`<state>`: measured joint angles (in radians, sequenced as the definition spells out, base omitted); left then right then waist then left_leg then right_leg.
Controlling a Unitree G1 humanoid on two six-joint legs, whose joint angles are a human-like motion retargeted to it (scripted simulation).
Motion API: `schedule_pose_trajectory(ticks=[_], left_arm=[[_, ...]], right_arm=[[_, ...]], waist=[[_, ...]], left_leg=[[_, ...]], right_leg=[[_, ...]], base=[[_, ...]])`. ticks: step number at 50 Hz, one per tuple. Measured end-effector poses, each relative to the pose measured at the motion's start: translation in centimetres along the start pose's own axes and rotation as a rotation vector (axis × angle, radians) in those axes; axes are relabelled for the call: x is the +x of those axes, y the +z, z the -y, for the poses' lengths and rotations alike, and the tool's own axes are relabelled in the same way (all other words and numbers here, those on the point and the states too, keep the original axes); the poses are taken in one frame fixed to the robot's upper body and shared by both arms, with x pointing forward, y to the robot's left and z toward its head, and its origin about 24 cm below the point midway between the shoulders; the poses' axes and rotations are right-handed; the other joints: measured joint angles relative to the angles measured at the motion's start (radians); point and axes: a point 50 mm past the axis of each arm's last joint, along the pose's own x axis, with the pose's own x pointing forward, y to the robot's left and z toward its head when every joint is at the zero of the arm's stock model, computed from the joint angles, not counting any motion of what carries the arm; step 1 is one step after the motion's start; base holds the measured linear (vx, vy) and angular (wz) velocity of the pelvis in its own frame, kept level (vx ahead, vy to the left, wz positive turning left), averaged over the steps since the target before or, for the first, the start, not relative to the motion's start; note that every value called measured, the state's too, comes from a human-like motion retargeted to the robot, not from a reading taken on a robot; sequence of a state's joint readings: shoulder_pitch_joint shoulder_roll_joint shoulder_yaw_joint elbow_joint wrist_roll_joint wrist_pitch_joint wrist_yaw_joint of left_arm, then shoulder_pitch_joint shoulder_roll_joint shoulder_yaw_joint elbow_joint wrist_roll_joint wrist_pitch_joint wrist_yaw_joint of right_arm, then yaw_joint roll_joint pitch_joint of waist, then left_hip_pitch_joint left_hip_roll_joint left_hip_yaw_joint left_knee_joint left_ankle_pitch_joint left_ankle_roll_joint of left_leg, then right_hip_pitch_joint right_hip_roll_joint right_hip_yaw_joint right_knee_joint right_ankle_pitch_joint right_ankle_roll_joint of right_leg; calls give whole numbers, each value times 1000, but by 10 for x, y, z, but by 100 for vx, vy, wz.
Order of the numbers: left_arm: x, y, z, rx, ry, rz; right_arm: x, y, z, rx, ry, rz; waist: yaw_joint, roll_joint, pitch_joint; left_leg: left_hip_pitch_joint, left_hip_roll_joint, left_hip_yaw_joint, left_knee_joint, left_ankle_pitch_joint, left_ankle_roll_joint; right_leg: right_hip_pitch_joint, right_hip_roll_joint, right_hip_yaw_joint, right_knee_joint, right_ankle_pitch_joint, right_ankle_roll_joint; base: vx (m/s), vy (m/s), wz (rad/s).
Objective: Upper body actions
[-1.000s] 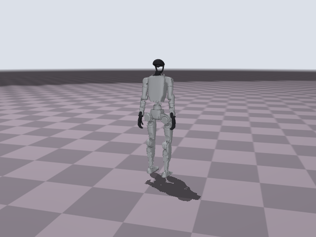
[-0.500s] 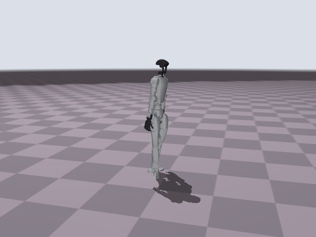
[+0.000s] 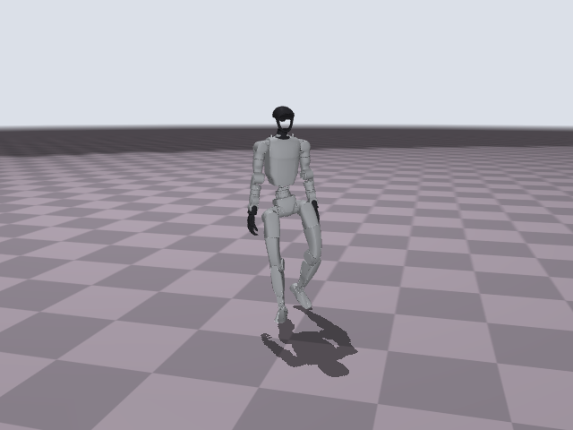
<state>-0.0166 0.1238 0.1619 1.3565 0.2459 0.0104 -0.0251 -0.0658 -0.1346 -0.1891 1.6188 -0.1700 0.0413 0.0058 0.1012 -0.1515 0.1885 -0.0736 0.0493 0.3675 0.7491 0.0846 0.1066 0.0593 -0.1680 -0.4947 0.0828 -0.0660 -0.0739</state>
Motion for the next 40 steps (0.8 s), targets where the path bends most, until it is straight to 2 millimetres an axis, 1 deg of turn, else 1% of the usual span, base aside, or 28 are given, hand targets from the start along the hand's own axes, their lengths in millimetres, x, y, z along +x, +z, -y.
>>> schedule_pose_trajectory(ticks=[2, 5, 8, 10, 11, 12, 13, 15, 17, 18, 20, 22, 25, 28, 30, 35, 38, 40], left_arm=[[0, -2, 3, 32, 3, 6], [-1, -10, 6, 68, 7, -5], [-2, -23, 2, 129, 28, -43], [-4, -32, -2, 170, 42, -81], [-5, -39, -3, 182, 45, -105], [-6, -45, -4, 190, 48, -128], [-7, -49, -4, 189, 49, -146], [-8, -57, -5, 164, 46, -187], [-10, -65, -6, 140, 48, -220], [-11, -69, -6, 131, 50, -234], [-13, -77, -9, 125, 54, -264], [-16, -86, -10, 111, 61, -297], [-20, -99, -10, 78, 65, -329], [-25, -114, -13, 59, 56, -378], [-28, -119, -17, 63, 56, -408], [-27, -115, -28, 70, 82, -411], [-25, -108, -32, 56, 96, -386], [-22, -99, -35, 49, 103, -360]], right_arm=[[0, 8, 1, 8, -2, 34], [0, 17, 1, 14, -7, 78], [-1, 28, -4, 15, -4, 120], [-2, 32, -7, 13, 10, 134], [-1, 31, -9, 7, 20, 134], [-1, 31, -10, -1, 29, 135], [-2, 32, -12, -13, 38, 140], [-2, 39, -16, -49, 43, 161], [-3, 41, -17, -68, 26, 180], [-3, 40, -18, -76, 19, 185], [-2, 38, -18, -94, 16, 184], [-2, 36, -20, -125, 21, 174], [-2, 37, -21, -158, 18, 173], [-2, 38, -21, -178, 12, 185], [-2, 39, -20, -175, 8, 189], [-2, 37, -17, -119, 3, 172], [-1, 28, -12, -91, -8, 137], [0, 21, -8, -66, -21, 109]], waist=[[14, 8, -9], [43, 28, -20], [71, 70, -7], [90, 95, 3], [77, 95, 3], [55, 97, 3], [14, 102, 2], [-37, 112, 17], [-52, 111, 25], [-33, 108, 27], [-11, 105, 24], [9, 101, 12], [12, 104, 1], [1, 106, -19], [-1, 105, -26], [-11, 97, -23], [-17, 99, -44], [-18, 102, -52]], left_leg=[[-38, -33, -67, -72, -24, 38], [-79, -115, -234, -215, -48, 55], [-65, -203, -540, -434, -7, 15], [-38, -232, -663, -572, 44, 4], [-33, -230, -634, -600, 46, 25], [-22, -211, -569, -611, 33, 36], [-3, -161, -431, -590, -7, 30], [29, -88, -221, -609, -14, 33], [53, -104, -270, -631, -23, 36], [55, -105, -259, -635, -26, 39], [72, -103, -210, -654, -34, 46], [106, -97, -126, -698, -46, 51], [139, -80, -1, -744, -60, 54], [154, -73, 86, -768, -91, 60], [161, -62, 151, -772, -113, 58], [196, -47, 272, -775, -157, 37], [216, -41, 357, -779, -180, 16], [232, -37, 410, -778, -194, -2]], right_leg=[[-8, 0, 35, -3, 9, 3], [-18, 13, 81, -8, 21, 7], [-7, 56, 138, -2, 20, 8], [0, 89, 187, 17, 8, 8], [4, 87, 196, 28, 1, 13], [7, 85, 199, 42, -6, 20], [4, 86, 188, 58, -13, 28], [-2, 97, 205, 91, -17, 36], [-5, 98, 235, 104, -18, 37], [-12, 98, 273, 110, -17, 37], [-30, 101, 329, 123, -23, 32], [-53, 102, 347, 134, -51, 21], [-57, 85, 269, 118, -84, 16], [-67, 70, 177, 102, -108, 26], [-73, 59, 101, 92, -122, 27], [-47, 32, -90, 62, -156, 48], [-29, 25, -228, 32, -170, 69], [-21, 27, -299, 17, -174, 75]], base=[[14, 7, -127], [15, 8, -132], [15, 9, -151], [20, 9, -132], [23, 11, -61], [21, 13, 24], [15, 11, 41], [7, 8, -1], [7, 8, -100], [8, 10, -169], [7, 9, -190], [-1, 6, -210], [-8, 0, -202], [-9, -4, -235], [-14, -8, -244], [-19, -12, -199], [-14, -9, -218], [-14, -11, -215]])
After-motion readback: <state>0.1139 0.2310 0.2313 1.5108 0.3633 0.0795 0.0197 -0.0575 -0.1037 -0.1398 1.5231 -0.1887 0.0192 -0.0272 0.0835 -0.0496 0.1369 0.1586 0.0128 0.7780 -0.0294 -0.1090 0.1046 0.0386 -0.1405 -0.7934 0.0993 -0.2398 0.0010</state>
